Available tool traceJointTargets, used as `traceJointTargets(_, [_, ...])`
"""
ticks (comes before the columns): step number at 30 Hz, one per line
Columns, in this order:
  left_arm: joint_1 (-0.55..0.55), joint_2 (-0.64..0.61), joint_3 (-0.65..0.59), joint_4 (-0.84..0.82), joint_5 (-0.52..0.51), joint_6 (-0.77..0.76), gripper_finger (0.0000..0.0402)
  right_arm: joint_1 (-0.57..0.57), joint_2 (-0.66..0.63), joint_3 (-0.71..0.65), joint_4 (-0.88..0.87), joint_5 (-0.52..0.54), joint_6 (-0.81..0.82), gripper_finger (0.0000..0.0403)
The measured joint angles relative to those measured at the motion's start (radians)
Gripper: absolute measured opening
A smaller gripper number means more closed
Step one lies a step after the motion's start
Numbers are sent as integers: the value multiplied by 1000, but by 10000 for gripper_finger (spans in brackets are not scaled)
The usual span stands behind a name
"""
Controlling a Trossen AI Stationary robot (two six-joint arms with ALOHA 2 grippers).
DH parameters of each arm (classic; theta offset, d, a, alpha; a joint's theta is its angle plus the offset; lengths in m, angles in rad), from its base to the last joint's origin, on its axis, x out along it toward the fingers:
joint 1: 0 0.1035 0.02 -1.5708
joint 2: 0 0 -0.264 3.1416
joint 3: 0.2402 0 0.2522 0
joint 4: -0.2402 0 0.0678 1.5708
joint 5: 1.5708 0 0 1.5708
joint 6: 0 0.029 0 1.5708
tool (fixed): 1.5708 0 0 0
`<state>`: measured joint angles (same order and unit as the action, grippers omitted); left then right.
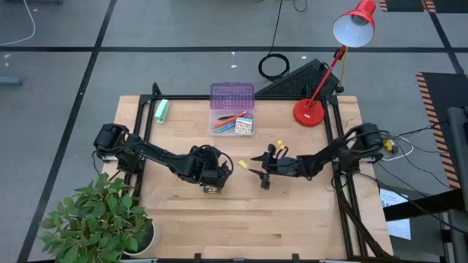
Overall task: Pack school essentials
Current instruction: Put the green eraser into the purple supply box
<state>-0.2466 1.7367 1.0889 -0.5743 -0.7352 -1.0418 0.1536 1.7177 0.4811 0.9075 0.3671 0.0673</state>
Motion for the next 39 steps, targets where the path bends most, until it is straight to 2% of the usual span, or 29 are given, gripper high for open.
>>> traceJointTargets(5, [0, 0, 0, 0, 2, 74, 372, 11, 122, 91, -3, 7, 11, 205])
traceJointTargets(8, [0, -2, 0, -2, 10, 116, 372, 19, 161, 137, -38, 46, 11, 205])
traceJointTargets(14, [-5, -2, 0, 1, 8, 118, 372, 10, 197, 181, -110, 58, 65, 205])
traceJointTargets(17, [-14, -2, 0, 1, 1, 113, 372, 5, 200, 182, -164, 111, 97, 205])
traceJointTargets(20, [-31, -2, 0, -2, -7, 124, 372, 3, 200, 182, -175, 119, 101, 205])
traceJointTargets(34, [-50, -3, 0, 7, -26, 105, 372, 4, 226, 182, -122, 97, 104, 205])
traceJointTargets(39, [-50, -3, 0, 34, -26, 115, 372, -16, 276, 198, -104, 28, 137, 192])
